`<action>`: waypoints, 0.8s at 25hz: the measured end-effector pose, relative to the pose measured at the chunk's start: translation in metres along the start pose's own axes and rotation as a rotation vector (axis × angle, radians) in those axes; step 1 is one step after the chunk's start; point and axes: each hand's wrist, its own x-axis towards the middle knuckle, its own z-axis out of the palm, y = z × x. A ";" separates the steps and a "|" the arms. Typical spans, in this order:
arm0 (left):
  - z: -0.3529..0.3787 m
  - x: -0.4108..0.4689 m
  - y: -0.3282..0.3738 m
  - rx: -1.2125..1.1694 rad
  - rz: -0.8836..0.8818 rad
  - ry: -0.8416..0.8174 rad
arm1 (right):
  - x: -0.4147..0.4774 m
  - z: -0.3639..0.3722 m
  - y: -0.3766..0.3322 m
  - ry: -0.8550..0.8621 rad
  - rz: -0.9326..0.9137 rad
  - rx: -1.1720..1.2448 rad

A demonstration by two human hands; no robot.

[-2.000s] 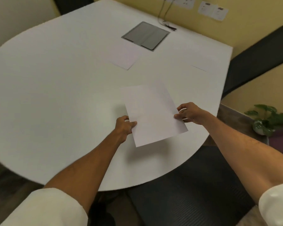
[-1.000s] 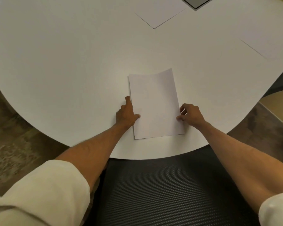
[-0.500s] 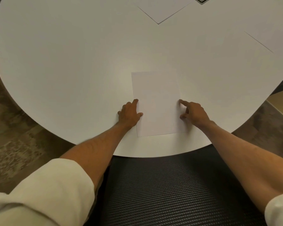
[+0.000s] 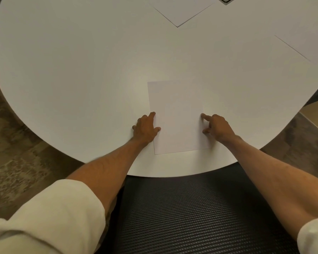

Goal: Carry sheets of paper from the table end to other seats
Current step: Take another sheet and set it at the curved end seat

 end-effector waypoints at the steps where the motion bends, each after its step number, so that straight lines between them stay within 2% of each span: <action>1: 0.000 0.000 0.000 0.004 0.000 0.004 | 0.000 0.001 0.001 0.002 0.001 0.005; 13: 0.000 -0.001 -0.003 -0.149 -0.021 0.010 | -0.005 -0.011 -0.003 -0.018 0.033 0.073; 15: -0.004 -0.004 -0.003 -0.112 -0.010 0.084 | -0.010 -0.017 -0.008 0.011 0.041 0.058; 18: -0.019 -0.007 0.004 0.101 0.051 0.290 | -0.022 -0.033 -0.025 0.101 0.039 -0.017; 20: -0.034 -0.009 0.013 0.132 0.104 0.311 | -0.031 -0.047 -0.044 0.168 0.014 -0.087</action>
